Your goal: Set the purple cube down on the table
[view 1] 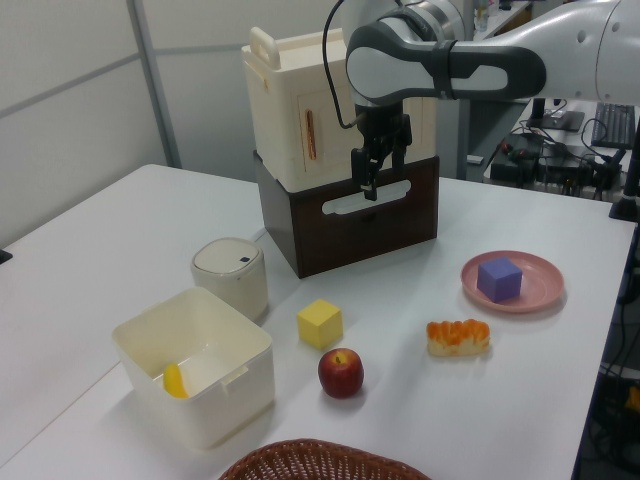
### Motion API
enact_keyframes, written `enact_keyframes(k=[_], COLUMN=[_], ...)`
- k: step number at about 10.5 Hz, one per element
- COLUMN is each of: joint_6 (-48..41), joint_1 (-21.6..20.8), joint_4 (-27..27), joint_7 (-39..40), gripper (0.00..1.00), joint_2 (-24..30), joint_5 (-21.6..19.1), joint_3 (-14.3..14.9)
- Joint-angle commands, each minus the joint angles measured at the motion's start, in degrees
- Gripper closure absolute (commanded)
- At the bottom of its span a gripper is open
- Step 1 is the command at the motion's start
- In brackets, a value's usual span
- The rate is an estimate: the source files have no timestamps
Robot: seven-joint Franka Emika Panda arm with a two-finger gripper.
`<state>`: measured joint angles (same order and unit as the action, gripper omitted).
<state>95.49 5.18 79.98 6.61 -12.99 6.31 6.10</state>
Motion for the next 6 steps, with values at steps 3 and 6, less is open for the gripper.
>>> enact_keyframes(k=[3,6], joint_6=[-3.2,-4.87], joint_1=[0.89,0.8], joint_4=[1.93,1.85], joint_7=[6.11,8.16], gripper=[0.0,0.0], joint_2=[2.27,2.27], joint_5=[-4.12,-4.12], joint_3=[0.66,0.66])
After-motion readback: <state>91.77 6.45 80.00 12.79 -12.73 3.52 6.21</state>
